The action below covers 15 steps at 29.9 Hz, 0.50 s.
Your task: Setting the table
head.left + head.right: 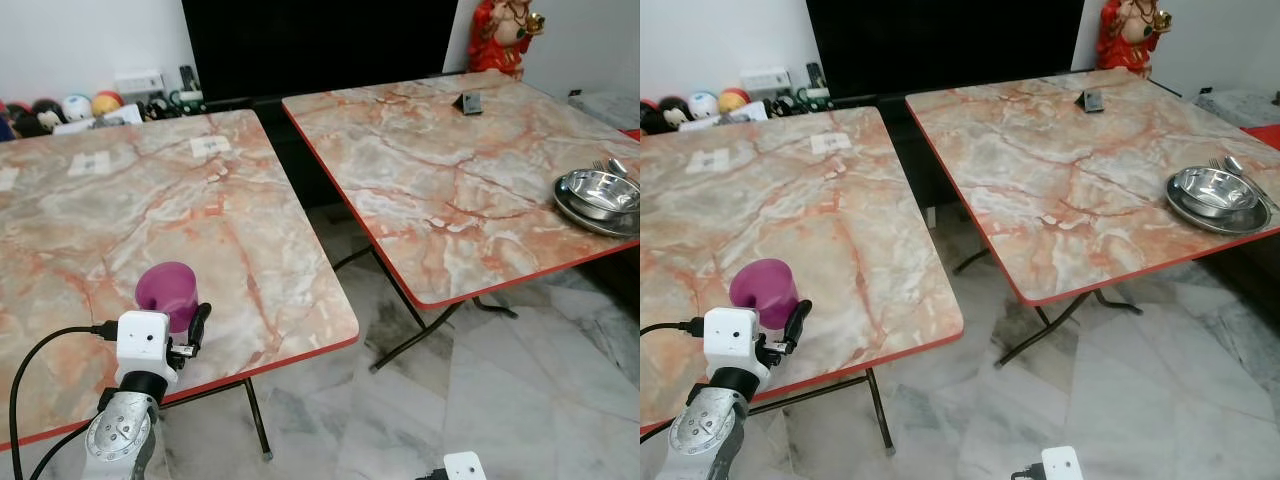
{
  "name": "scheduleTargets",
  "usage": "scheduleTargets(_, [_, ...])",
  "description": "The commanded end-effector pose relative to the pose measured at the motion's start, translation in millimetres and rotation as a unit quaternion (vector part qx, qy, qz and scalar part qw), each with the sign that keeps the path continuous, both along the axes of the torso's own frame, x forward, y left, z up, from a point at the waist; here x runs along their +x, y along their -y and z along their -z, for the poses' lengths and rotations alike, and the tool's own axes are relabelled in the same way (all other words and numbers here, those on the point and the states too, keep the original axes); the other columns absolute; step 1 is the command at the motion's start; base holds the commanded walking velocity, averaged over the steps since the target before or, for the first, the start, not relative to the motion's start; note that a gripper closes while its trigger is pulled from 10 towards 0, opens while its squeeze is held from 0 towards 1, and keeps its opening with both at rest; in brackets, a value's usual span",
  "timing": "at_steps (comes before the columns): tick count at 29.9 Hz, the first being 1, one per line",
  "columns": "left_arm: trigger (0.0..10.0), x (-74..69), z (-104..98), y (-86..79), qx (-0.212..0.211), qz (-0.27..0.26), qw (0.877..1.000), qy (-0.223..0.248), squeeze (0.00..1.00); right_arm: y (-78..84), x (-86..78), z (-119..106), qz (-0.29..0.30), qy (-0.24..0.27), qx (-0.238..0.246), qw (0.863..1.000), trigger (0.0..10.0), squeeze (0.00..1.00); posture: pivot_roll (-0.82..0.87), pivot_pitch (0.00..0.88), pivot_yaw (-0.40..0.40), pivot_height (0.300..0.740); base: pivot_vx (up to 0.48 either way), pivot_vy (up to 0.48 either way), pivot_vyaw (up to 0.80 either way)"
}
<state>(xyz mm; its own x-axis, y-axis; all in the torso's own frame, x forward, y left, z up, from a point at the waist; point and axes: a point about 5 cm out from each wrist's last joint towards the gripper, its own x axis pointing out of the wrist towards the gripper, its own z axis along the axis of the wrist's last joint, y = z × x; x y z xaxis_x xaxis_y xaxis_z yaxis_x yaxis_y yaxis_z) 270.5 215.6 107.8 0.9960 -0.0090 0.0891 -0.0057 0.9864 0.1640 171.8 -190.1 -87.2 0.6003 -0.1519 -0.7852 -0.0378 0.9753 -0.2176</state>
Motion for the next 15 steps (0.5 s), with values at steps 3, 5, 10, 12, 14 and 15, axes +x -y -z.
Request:
scheduleTargets(3, [10.0, -0.1, -2.3, -0.7, 0.007, -0.002, 1.0, -0.001, 0.0, 0.4, -4.4, 2.1, 0.002, -0.009, -0.001, 1.0, 10.0, 0.0, 0.04, 0.054, -0.016, 0.74, 0.0, -0.277, 0.0])
scheduleTargets(5, [10.0, -0.2, -2.3, -0.9, 0.008, -0.003, 1.0, -0.002, 0.0, 0.2, -4.2, 2.1, 0.001, -0.009, -0.002, 1.0, 10.0, 0.0, 0.04, 0.057, -0.016, 0.74, 0.0, -0.281, 0.0])
scheduleTargets(10, [10.0, -0.1, -2.5, -2.8, 0.011, -0.011, 1.0, -0.006, 0.0, -0.1, -3.0, 1.7, -0.008, -0.011, -0.007, 1.0, 10.0, 0.0, 0.04, 0.065, -0.018, 0.74, 0.0, -0.279, 0.48])
scheduleTargets(12, [10.0, -0.1, -2.6, -3.1, 0.011, -0.012, 1.0, -0.006, 0.0, -0.2, -3.0, 1.7, -0.006, -0.01, -0.006, 1.0, 10.0, 0.0, 0.04, 0.067, -0.018, 0.74, 0.0, -0.279, 0.8])
scheduleTargets(14, [10.0, 0.0, -2.6, -3.6, 0.011, -0.015, 1.0, -0.007, 0.0, -0.2, -2.9, 1.6, -0.005, -0.01, -0.007, 1.0, 10.0, 0.0, 0.04, 0.071, -0.019, 0.74, 0.0, 0.0, 0.8])
scheduleTargets(15, [10.0, 0.0, -2.6, -3.8, 0.011, -0.016, 1.0, -0.008, 0.0, -0.2, -2.8, 1.6, -0.005, -0.01, -0.007, 1.0, 10.0, 0.0, 0.04, 0.073, -0.019, 0.74, 0.0, 0.0, 0.8])
